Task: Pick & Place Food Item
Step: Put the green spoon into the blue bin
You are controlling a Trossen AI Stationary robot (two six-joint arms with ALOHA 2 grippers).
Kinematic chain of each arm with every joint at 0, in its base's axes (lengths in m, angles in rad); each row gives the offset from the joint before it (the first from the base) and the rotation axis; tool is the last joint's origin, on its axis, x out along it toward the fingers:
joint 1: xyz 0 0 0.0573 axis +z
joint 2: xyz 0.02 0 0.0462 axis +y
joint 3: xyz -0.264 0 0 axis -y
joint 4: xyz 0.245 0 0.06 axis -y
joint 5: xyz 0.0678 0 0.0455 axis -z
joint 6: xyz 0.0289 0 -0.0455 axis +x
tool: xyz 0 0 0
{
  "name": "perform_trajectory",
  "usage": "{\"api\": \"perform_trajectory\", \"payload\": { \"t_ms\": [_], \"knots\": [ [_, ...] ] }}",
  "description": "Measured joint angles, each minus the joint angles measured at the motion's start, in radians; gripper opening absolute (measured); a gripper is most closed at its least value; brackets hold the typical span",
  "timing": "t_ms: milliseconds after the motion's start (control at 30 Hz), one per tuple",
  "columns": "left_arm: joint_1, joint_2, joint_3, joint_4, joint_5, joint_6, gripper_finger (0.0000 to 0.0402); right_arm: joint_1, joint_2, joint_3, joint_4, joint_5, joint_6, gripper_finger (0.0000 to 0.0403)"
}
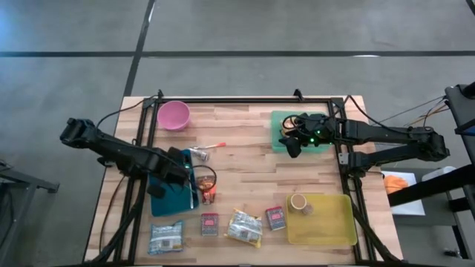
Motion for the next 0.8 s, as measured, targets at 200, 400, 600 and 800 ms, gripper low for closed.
{"api": "perform_trajectory", "payload": {
  "t_ms": [200,400,600,800],
  "knots": [
    [0.0,0.04,-0.003,0.08,0.0,0.151,0.0002,0.0,0.0,0.0,0.001,0.0,0.011,0.0237],
    [0.0,0.113,-0.019,0.085,0.0,0.327,0.0002,0.0,0.0,0.0,0.001,-0.004,0.035,0.0237],
    [0.002,0.184,-0.019,0.163,0.0,0.46,0.0002,0.0,0.0,0.0,0.002,-0.019,0.041,0.0237],
    [0.003,0.222,-0.04,0.299,-0.021,0.541,0.0002,0.0,0.0,0.0,0.005,-0.02,0.041,0.0237]
  ]
}}
